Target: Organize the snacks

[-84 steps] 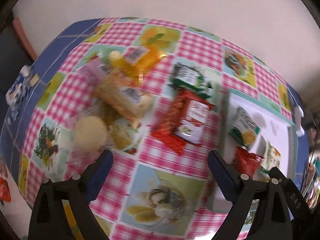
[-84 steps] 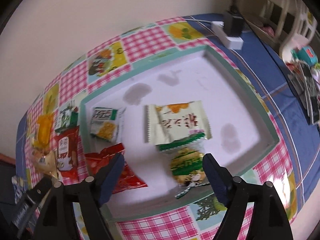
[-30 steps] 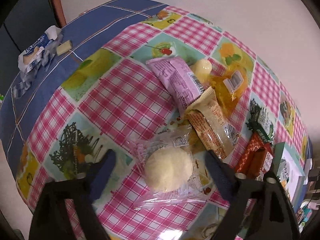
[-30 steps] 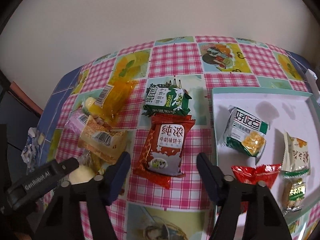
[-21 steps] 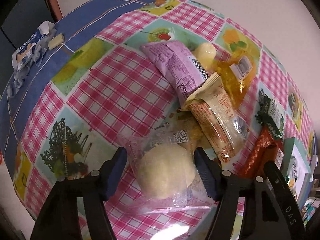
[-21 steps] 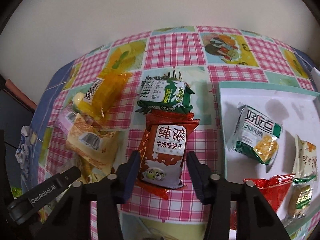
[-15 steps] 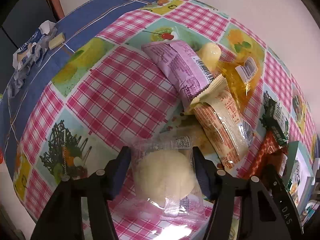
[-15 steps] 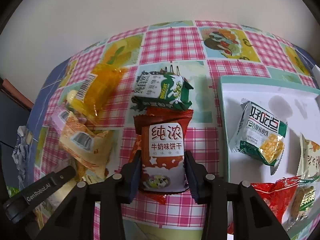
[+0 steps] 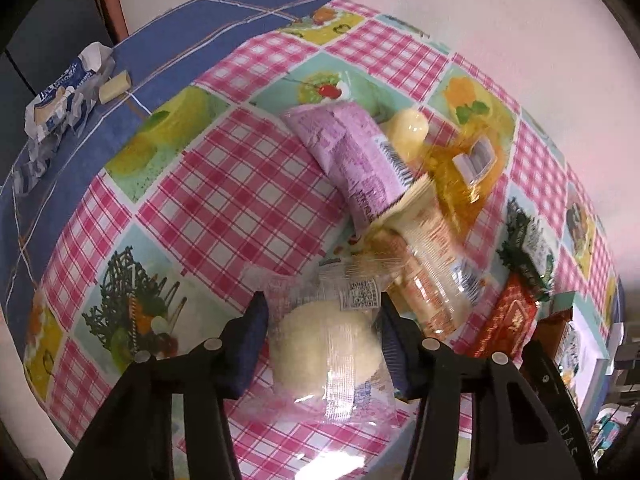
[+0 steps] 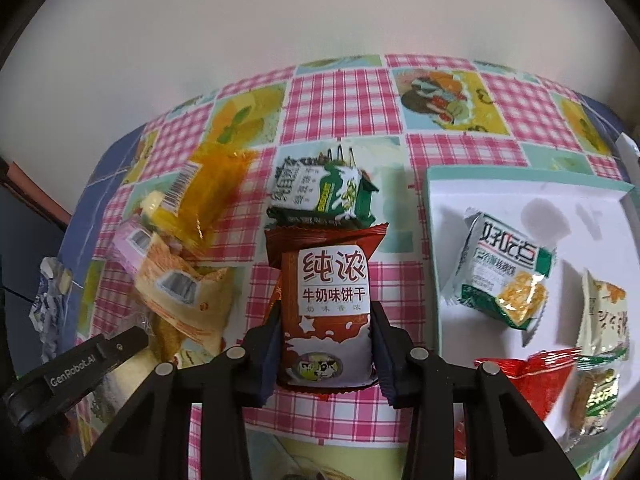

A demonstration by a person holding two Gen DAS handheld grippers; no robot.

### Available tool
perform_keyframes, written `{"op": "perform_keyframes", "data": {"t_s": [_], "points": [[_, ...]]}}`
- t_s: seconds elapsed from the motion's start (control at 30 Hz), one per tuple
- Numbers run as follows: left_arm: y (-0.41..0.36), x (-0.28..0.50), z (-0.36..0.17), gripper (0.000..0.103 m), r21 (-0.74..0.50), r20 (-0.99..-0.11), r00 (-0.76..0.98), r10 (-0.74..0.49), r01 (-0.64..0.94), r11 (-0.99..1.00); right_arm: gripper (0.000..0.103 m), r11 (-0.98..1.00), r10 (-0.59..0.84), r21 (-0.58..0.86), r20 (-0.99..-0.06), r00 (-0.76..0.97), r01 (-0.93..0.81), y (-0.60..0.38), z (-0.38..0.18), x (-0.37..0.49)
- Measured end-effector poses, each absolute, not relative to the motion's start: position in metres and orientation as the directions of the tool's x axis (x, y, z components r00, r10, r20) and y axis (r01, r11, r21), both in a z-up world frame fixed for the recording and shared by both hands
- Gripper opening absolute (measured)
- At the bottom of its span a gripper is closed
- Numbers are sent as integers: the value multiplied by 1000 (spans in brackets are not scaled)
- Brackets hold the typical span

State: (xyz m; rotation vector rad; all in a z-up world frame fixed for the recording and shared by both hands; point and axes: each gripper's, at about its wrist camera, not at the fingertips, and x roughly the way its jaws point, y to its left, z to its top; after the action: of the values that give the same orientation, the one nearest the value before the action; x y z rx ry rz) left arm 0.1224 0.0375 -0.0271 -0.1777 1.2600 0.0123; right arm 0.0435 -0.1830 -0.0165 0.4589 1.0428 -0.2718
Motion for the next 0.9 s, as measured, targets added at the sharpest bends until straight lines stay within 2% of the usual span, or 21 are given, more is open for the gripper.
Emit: {"op": "perform_keyframes", "data": {"t_s": [0.57, 0.9], "points": [[49, 105, 19, 52, -223, -908, 380, -176, -84, 971, 42, 834, -3, 292, -845, 534, 467, -205, 18, 18], [40, 101, 40, 52, -241, -888, 415, -198, -55, 969, 42, 820, -14, 292, -850, 527, 492, -214, 18, 11]]}}
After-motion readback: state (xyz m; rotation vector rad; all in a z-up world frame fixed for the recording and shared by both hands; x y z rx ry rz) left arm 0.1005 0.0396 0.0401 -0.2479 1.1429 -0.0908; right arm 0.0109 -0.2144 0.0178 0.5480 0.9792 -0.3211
